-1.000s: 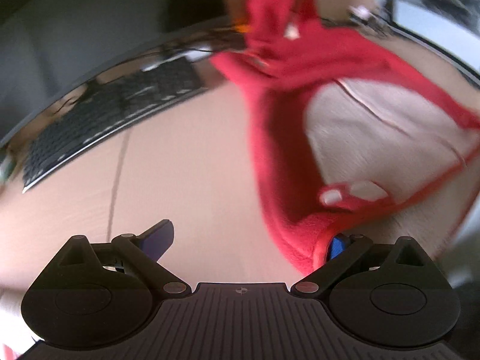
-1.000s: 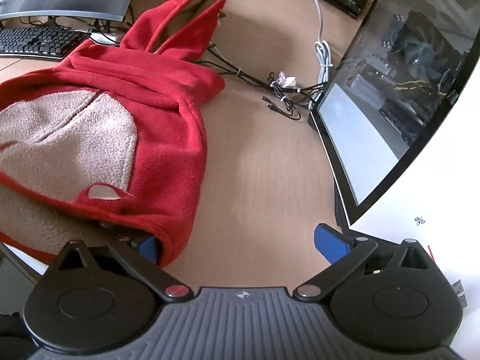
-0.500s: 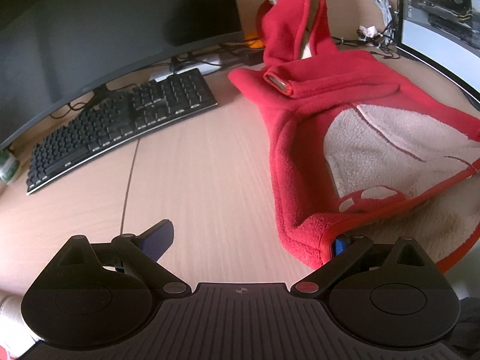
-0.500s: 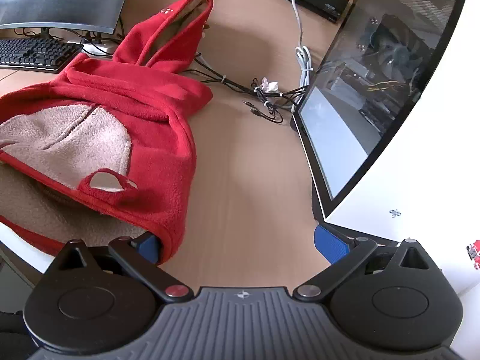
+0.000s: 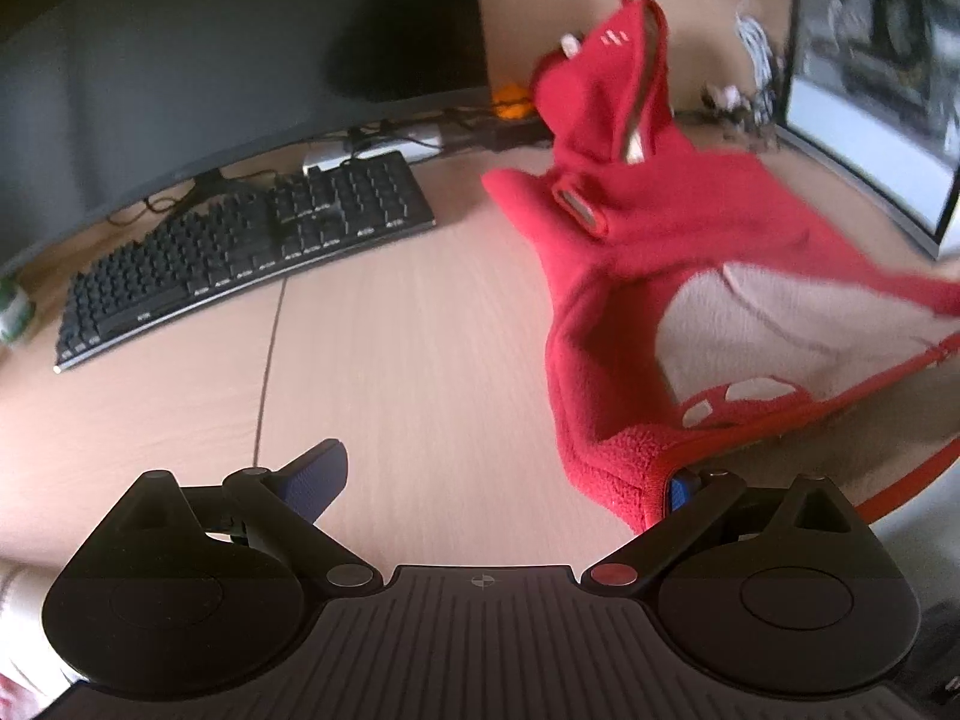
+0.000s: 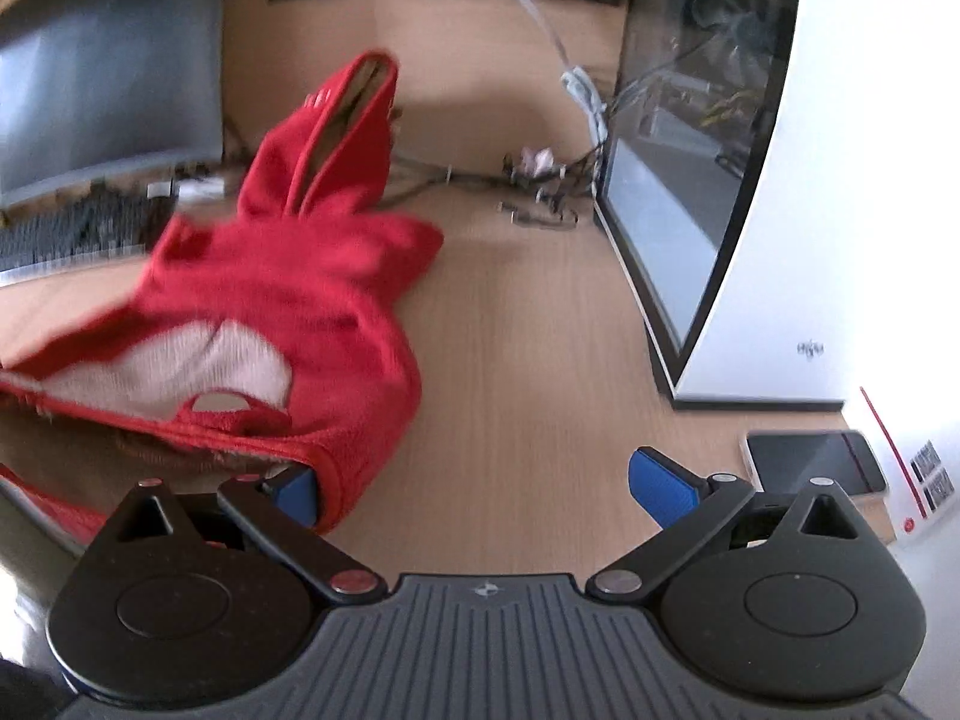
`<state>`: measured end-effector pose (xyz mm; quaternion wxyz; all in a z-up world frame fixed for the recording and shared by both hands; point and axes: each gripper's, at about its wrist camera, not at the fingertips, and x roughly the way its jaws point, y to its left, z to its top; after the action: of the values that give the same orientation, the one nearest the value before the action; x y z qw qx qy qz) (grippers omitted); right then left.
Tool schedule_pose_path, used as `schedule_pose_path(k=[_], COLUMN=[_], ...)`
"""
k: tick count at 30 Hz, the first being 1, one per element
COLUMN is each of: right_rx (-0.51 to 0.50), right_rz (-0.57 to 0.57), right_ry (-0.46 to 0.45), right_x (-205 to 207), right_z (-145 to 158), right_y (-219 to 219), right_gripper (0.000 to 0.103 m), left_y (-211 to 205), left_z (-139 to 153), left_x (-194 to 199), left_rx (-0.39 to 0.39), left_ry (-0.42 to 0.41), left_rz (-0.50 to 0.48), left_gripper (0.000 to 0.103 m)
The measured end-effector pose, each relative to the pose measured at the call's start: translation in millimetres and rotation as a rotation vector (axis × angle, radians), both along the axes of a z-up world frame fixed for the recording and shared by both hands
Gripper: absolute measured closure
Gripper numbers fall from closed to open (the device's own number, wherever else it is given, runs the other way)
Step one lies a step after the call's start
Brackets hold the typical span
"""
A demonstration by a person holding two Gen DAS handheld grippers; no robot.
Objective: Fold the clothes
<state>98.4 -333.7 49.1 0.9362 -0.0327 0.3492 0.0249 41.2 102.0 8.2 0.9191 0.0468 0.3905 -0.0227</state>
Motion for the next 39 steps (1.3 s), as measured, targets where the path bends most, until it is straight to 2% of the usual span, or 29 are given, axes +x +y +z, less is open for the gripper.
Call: schedule_pose_path(k=[3, 8, 11, 14, 20, 24, 26, 29, 32, 34, 37, 39], right_rx=[-0.023, -0.112, -0.141, -0.144, -0.216, -0.247, -0.267, -0.284, -0.263, -0.222, -0.070, 0.051], right_rz=[0.015, 0.049, 0.063, 0.080, 0.130, 0.130, 0.128, 0.124, 0.119, 0.108, 0.112, 0.128], right_ry=[-0.054, -0.127, -0.145, -0.149, -0.159, -0.128, -0.094, -0.039, -0.013, -0.017, -0.065, -0.107], right_x=[21, 65, 99, 137, 217, 262, 282, 302, 309, 309, 298, 282], right_z=[15, 30, 30, 26, 2, -22, -37, -58, -69, -65, -42, -21], right_y=[2, 9, 6, 0, 8, 16, 19, 23, 27, 26, 17, 10], right_gripper=[0.002, 0.001, 0.001, 0.001, 0.001, 0.001, 0.001, 0.001, 0.001, 0.001, 0.000, 0.000], left_y=[3, 2, 2, -1, -8, -16, -16, -18, -19, -16, -15, -20], left_z=[12, 32, 42, 47, 37, 16, 6, 8, 26, 43, 63, 62], left_x=[14, 51, 77, 107, 176, 219, 236, 240, 225, 213, 199, 195], left_rx=[-0.038, -0.055, -0.072, -0.056, -0.018, 0.000, -0.018, -0.114, -0.264, -0.340, -0.372, -0.329], left_ry=[-0.030, -0.084, -0.109, -0.122, -0.079, -0.011, 0.033, 0.039, -0.011, -0.058, -0.115, -0.106], left_rz=[0.019, 0.072, 0.110, 0.136, 0.217, 0.270, 0.287, 0.246, 0.170, 0.147, 0.099, 0.032], left_gripper=[0.002, 0.002, 0.002, 0.002, 0.002, 0.002, 0.002, 0.003, 0.003, 0.003, 0.003, 0.003])
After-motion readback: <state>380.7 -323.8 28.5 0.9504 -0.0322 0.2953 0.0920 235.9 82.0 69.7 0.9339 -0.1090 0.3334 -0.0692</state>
